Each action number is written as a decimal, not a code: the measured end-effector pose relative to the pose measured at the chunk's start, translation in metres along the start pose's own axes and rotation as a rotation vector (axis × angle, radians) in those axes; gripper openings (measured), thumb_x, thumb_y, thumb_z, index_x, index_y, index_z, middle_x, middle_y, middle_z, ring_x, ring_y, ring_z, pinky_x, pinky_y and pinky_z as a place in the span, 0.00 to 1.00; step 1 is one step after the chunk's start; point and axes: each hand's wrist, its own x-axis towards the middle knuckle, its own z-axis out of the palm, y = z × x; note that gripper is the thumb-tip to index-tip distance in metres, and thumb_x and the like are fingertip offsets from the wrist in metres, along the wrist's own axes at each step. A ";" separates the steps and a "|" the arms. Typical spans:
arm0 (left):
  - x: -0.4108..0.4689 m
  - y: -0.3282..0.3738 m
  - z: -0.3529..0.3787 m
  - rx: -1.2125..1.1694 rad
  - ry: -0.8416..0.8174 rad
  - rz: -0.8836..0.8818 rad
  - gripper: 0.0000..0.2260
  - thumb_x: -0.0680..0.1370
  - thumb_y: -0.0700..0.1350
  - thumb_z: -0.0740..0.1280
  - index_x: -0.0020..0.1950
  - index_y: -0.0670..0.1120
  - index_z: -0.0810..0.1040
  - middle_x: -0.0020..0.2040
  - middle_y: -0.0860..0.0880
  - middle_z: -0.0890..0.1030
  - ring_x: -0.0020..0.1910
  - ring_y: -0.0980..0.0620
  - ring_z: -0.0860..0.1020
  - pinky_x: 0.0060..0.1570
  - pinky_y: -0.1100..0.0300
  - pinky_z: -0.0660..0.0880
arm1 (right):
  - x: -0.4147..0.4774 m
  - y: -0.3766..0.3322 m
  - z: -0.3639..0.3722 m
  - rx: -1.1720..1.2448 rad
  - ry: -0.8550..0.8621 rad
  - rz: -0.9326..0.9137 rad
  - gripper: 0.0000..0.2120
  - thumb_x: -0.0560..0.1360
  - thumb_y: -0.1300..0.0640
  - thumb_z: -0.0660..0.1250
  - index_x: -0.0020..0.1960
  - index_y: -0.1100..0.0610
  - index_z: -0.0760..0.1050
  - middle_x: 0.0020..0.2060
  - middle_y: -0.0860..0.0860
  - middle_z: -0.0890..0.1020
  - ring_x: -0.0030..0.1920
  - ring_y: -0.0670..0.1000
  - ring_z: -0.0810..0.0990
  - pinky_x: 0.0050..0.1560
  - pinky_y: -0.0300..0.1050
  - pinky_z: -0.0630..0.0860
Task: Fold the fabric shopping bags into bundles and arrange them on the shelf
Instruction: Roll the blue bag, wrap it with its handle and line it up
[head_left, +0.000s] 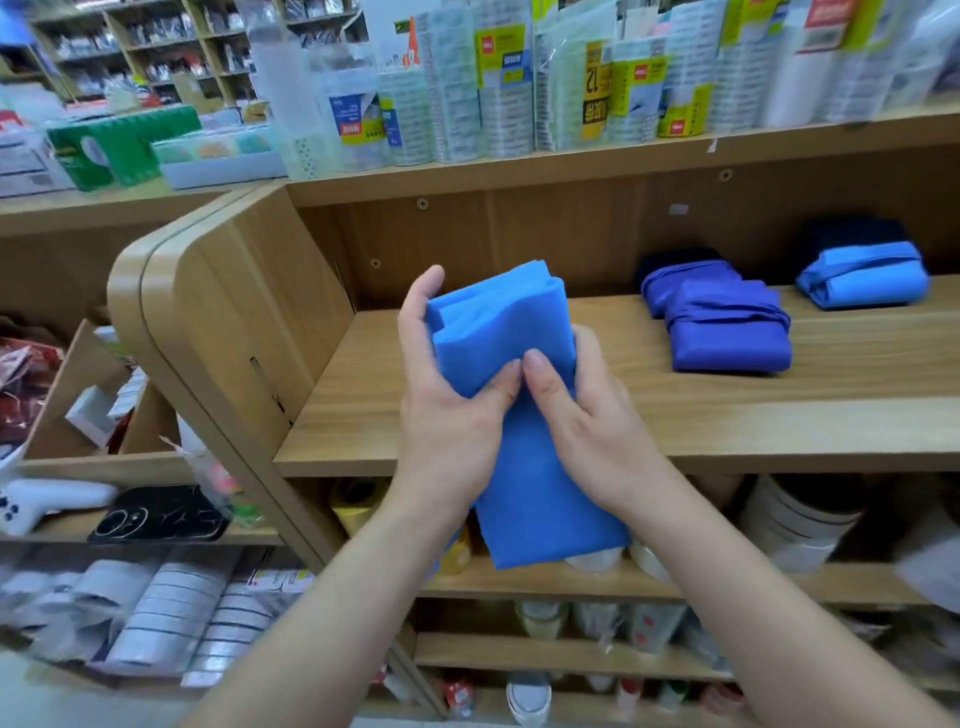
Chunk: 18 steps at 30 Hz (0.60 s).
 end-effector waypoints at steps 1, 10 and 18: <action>-0.001 0.000 0.005 -0.059 0.048 -0.015 0.34 0.73 0.33 0.73 0.71 0.60 0.65 0.55 0.65 0.77 0.56 0.52 0.80 0.57 0.51 0.78 | -0.002 -0.001 0.003 0.001 0.015 -0.027 0.11 0.82 0.47 0.59 0.59 0.53 0.70 0.47 0.43 0.81 0.48 0.44 0.81 0.50 0.52 0.78; -0.003 -0.003 0.005 0.042 -0.191 -0.308 0.16 0.78 0.41 0.70 0.64 0.48 0.73 0.56 0.50 0.83 0.54 0.49 0.82 0.55 0.47 0.79 | -0.002 0.007 -0.004 0.178 0.210 -0.015 0.05 0.78 0.51 0.66 0.52 0.50 0.72 0.46 0.47 0.82 0.50 0.52 0.82 0.53 0.63 0.77; -0.009 -0.015 -0.007 0.138 -0.407 -0.422 0.16 0.78 0.49 0.68 0.66 0.50 0.72 0.60 0.49 0.82 0.58 0.46 0.81 0.59 0.41 0.77 | 0.013 0.005 -0.015 0.352 0.171 0.059 0.14 0.72 0.65 0.74 0.53 0.57 0.73 0.45 0.48 0.84 0.48 0.51 0.84 0.50 0.51 0.81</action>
